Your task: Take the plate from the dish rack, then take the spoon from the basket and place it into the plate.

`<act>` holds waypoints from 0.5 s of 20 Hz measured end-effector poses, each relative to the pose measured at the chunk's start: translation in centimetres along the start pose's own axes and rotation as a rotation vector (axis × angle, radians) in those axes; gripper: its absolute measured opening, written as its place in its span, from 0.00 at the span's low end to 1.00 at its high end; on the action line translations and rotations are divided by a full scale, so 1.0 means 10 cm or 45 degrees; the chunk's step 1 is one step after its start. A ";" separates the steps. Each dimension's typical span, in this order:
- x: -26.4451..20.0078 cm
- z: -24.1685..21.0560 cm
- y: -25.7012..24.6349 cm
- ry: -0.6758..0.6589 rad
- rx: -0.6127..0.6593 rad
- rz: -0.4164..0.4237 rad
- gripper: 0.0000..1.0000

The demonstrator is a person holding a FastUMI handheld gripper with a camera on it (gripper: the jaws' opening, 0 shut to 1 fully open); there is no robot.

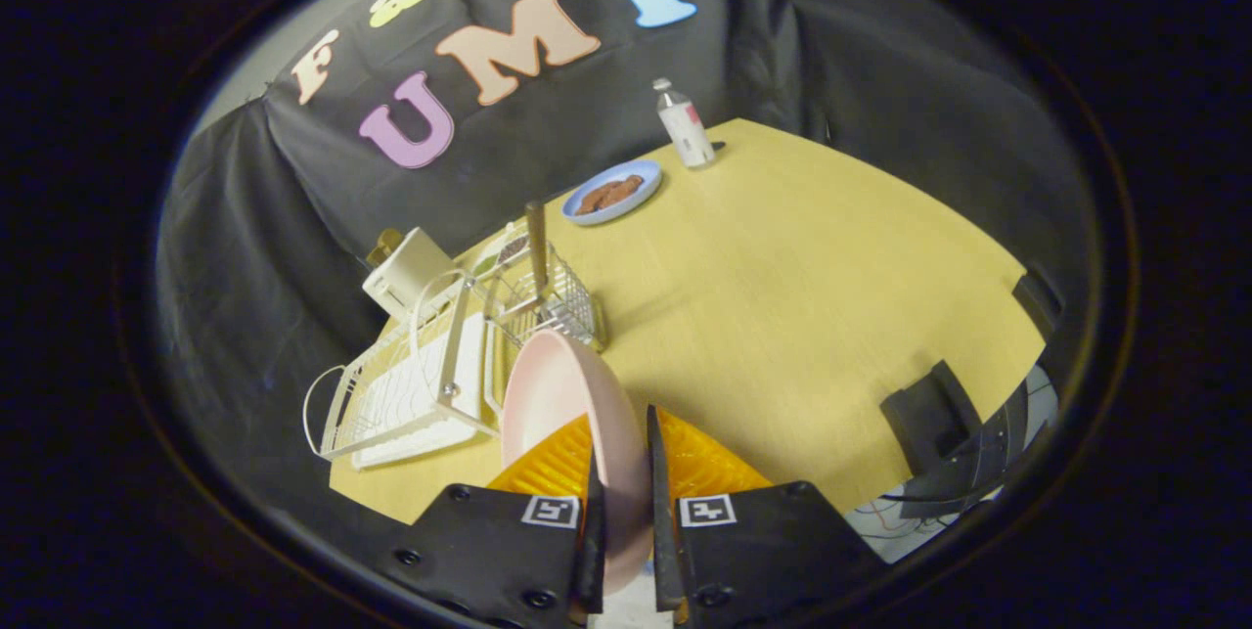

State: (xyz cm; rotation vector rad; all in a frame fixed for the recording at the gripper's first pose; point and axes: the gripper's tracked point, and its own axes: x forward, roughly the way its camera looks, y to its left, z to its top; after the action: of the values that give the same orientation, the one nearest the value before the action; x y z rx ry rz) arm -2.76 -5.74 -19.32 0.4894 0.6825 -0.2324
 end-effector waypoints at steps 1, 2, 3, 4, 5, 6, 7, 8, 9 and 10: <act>0.04 -0.03 -0.03 0.014 0.031 0.019 0.23; 0.08 -0.06 -0.10 0.017 0.049 0.025 0.23; 0.12 -0.08 -0.16 0.018 0.064 0.026 0.23; 0.17 -0.11 -0.21 0.020 0.085 0.032 0.23; 0.22 -0.13 -0.24 0.023 0.110 0.043 0.23; 0.27 -0.16 -0.25 0.023 0.127 0.051 0.23; 0.32 -0.17 -0.26 0.020 0.131 0.057 0.23; 0.36 -0.20 -0.25 0.023 0.121 0.063 0.23; 0.39 -0.20 -0.25 0.020 0.118 0.066 0.23; 0.41 -0.20 -0.24 0.021 0.104 0.070 0.23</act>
State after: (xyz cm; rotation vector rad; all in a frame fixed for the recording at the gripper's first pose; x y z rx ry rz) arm -1.64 -7.03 -24.19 0.5881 0.6763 -0.2056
